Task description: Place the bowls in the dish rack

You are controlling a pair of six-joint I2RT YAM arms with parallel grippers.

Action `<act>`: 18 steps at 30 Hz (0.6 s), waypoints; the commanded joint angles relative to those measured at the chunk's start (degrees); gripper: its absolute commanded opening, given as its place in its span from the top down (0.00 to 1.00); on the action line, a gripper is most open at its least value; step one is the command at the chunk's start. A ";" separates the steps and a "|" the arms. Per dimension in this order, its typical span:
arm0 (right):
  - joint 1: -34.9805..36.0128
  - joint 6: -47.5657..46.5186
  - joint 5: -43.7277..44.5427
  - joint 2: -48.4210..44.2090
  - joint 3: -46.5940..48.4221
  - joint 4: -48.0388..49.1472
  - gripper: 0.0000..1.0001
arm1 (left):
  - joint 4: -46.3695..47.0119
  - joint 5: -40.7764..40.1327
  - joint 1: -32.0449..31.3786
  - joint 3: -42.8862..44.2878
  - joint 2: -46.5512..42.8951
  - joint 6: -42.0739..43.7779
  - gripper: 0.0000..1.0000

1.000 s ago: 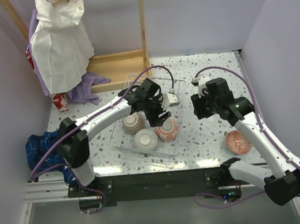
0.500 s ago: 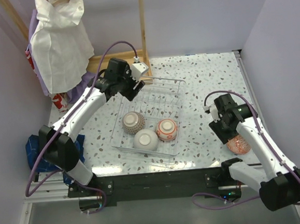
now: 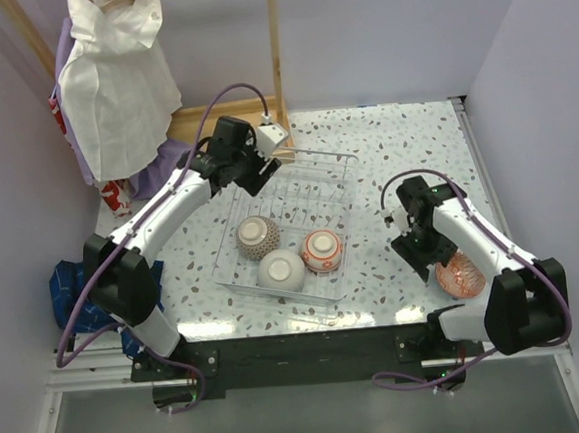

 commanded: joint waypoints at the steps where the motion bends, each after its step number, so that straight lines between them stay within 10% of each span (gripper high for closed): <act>1: -0.27 -0.93 1.27 2.57 -1.16 2.10 0.39 | 6.04 2.08 0.39 -3.68 -3.81 -0.13 0.27; 18: -3.34 1.53 5.57 11.55 -1.51 5.18 0.54 | 5.70 -2.58 0.39 -2.82 -3.47 2.34 0.27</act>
